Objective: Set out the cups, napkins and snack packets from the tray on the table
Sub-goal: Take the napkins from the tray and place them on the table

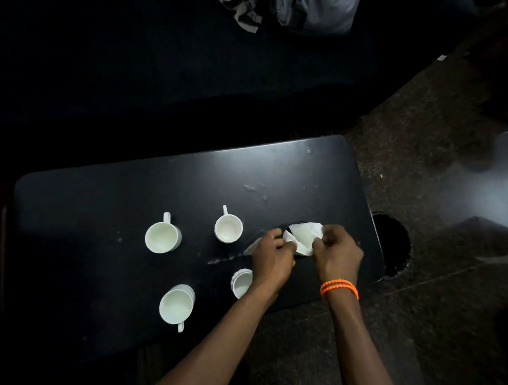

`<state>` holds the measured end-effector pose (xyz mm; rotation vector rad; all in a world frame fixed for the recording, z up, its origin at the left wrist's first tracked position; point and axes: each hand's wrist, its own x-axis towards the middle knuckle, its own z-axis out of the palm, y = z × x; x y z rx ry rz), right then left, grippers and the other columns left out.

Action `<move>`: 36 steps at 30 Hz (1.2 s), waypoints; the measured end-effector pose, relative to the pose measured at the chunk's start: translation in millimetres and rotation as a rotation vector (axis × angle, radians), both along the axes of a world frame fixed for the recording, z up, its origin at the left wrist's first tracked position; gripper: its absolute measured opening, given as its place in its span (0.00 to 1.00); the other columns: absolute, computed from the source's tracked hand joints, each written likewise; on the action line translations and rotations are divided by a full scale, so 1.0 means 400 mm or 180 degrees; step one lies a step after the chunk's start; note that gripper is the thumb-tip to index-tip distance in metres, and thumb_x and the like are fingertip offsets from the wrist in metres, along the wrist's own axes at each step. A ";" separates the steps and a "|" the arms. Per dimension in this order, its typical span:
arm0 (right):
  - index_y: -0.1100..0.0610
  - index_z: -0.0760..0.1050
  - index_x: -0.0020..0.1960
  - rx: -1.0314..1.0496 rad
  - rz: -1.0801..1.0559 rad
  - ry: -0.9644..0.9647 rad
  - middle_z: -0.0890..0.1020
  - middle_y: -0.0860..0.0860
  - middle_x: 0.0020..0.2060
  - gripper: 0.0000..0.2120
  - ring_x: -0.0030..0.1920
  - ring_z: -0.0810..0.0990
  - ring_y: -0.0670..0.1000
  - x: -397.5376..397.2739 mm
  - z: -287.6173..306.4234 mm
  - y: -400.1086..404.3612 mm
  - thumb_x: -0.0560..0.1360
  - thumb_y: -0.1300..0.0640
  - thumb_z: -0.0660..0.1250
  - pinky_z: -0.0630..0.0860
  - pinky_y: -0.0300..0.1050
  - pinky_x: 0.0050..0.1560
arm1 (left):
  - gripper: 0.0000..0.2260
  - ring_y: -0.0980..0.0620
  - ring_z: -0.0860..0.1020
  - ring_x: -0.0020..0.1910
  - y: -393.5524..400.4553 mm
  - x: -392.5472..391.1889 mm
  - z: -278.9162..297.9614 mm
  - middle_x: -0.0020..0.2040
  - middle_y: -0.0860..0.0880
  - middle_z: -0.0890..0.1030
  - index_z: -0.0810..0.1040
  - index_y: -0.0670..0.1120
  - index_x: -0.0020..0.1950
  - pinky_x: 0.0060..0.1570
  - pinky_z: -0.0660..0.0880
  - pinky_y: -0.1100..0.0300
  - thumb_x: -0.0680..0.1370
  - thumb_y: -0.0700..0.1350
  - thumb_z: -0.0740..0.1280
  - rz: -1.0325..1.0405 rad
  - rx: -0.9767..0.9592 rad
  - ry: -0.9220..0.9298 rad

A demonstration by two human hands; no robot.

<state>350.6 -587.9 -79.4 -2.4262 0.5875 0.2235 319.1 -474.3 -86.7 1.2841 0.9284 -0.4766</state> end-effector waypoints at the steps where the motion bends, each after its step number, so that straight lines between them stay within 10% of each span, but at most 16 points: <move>1: 0.59 0.82 0.53 0.0060 0.0050 0.0078 0.84 0.55 0.41 0.10 0.45 0.83 0.59 -0.003 -0.004 0.000 0.72 0.63 0.73 0.78 0.46 0.50 | 0.14 0.52 0.85 0.50 0.001 -0.001 -0.005 0.53 0.52 0.86 0.79 0.51 0.63 0.58 0.83 0.47 0.77 0.43 0.69 -0.0031 0.0060 0.0017; 9: 0.54 0.82 0.55 0.0639 -0.0697 0.0702 0.84 0.55 0.51 0.26 0.54 0.81 0.57 0.037 -0.032 -0.001 0.76 0.32 0.63 0.76 0.50 0.60 | 0.22 0.44 0.77 0.69 0.033 0.002 -0.011 0.70 0.44 0.80 0.76 0.43 0.71 0.70 0.73 0.46 0.78 0.50 0.65 -0.0448 0.0165 0.0156; 16: 0.55 0.81 0.44 0.0706 -0.0752 0.0856 0.84 0.56 0.48 0.28 0.51 0.81 0.59 0.022 -0.052 0.029 0.76 0.31 0.59 0.79 0.58 0.60 | 0.08 0.50 0.80 0.53 0.038 0.001 -0.017 0.50 0.54 0.84 0.82 0.50 0.51 0.48 0.73 0.59 0.74 0.46 0.65 -0.0601 0.0239 -0.0036; 20: 0.51 0.75 0.38 0.0646 -0.0770 0.0839 0.82 0.57 0.50 0.24 0.51 0.79 0.58 0.020 -0.060 0.031 0.76 0.32 0.60 0.77 0.53 0.58 | 0.09 0.45 0.81 0.54 0.048 -0.005 -0.012 0.51 0.47 0.86 0.83 0.45 0.50 0.55 0.77 0.48 0.74 0.46 0.65 -0.0660 0.0201 -0.0080; 36: 0.60 0.75 0.66 -0.0299 0.0630 -0.0193 0.78 0.63 0.62 0.30 0.65 0.75 0.64 0.102 0.024 0.127 0.78 0.37 0.62 0.73 0.61 0.65 | 0.17 0.44 0.82 0.60 0.173 -0.069 -0.020 0.58 0.44 0.86 0.83 0.45 0.62 0.63 0.77 0.51 0.80 0.54 0.68 0.0221 0.0437 -0.0167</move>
